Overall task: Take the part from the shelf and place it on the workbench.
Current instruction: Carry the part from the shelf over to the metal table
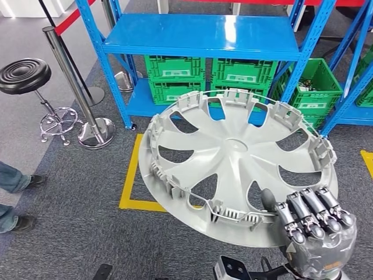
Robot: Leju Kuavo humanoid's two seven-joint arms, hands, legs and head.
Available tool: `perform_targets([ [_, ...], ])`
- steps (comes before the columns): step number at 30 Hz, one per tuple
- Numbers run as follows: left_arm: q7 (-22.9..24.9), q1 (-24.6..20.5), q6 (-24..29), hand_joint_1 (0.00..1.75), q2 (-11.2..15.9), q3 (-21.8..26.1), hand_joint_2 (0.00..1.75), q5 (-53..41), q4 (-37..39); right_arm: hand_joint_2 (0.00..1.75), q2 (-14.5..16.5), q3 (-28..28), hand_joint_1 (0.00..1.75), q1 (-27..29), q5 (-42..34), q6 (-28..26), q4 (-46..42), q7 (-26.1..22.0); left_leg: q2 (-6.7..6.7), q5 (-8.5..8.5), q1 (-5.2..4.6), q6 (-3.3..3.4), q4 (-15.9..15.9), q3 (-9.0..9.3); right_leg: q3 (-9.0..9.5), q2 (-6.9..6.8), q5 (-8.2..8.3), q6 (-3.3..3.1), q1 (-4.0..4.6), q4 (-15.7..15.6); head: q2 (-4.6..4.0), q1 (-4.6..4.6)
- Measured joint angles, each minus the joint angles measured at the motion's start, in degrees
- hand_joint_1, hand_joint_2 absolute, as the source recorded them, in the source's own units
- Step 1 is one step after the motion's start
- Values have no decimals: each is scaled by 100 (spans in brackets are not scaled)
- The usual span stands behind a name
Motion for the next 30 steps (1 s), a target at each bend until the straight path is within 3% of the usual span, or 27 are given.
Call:
perform_targets([
  [1,0,0,-7,0,-1,-4,0,-3,0,175,0,2,175,0,0,0,6,-1,0,18,2,-2,139,25,-39,0,28,3,4,21,0,-2],
  [2,0,0,-15,0,-1,-7,0,-5,0,175,0,4,175,0,0,0,10,-2,-1,130,2,6,56,145,-73,1,47,10,5,50,0,-3],
  [4,-1,-2,-33,0,2,-14,0,-10,0,175,1,8,175,-1,0,0,14,-10,-10,403,-4,52,-613,598,-143,4,60,28,5,119,0,-2],
  [6,-2,-5,-54,0,7,-28,0,-24,0,175,2,22,175,-10,0,0,22,-24,-26,505,-27,112,-1202,923,-224,4,74,70,12,176,0,1],
  [9,-2,-8,-64,0,8,-56,0,-38,0,175,2,55,175,-23,0,0,31,-32,-27,493,-44,165,-1416,957,-316,6,105,165,7,202,0,-1],
  [11,-4,-21,-66,0,0,-61,0,-38,0,175,2,62,175,-32,0,-1,35,-32,-18,523,-15,232,-1548,975,-424,25,-28,216,9,343,0,15],
  [12,-6,-28,-66,0,-3,-62,0,-39,0,175,2,65,175,-40,0,-1,37,-32,-14,543,0,269,-1600,975,-544,38,-175,241,5,574,0,33],
  [14,-9,-33,-67,0,-1,-64,0,-39,0,175,2,72,175,-51,0,0,42,-32,-11,575,-6,306,-1592,928,-888,54,-510,284,-17,1320,0,65],
  [15,-9,-31,-69,0,-1,-66,0,-39,0,175,2,74,175,-51,0,0,47,-32,-10,582,-8,306,-1578,904,-1039,54,-605,302,-28,1647,0,72],
  [16,-9,-29,-73,0,-4,-68,0,-40,0,175,2,75,175,-50,0,0,56,-33,-8,589,-9,303,-1565,887,-1109,53,-602,317,-38,1800,0,74],
  [17,-9,-28,-78,0,-9,-70,0,-42,0,175,2,77,175,-49,0,0,67,-33,-8,595,-8,297,-1554,876,-1067,52,-490,329,-48,1721,0,74],
  [19,-9,-29,-92,0,-19,-79,0,-45,0,175,2,88,175,-52,0,0,84,-41,-9,603,-2,274,-1524,865,-717,48,-111,347,-75,1025,0,74],
  [21,-10,-33,-106,0,-16,-87,0,-48,0,175,3,102,175,-62,0,0,92,-51,-14,612,-19,224,-1469,823,-408,56,85,338,-81,392,0,81],
  [25,-13,-35,-129,0,-10,-102,0,-57,0,175,7,105,175,-61,0,0,104,-61,-17,645,-25,101,-1406,722,-396,80,138,196,-68,277,0,71],
  [27,-13,-34,-140,0,-12,-109,0,-68,0,175,11,111,175,-64,0,0,111,-66,-19,399,-13,49,-1103,604,-424,65,190,114,-80,258,0,57],
  [30,-11,-30,-156,0,-23,-133,0,-97,0,175,15,120,175,-68,0,0,127,-67,-19,-200,-1,4,-18,210,-489,44,240,52,-58,261,0,48],
])
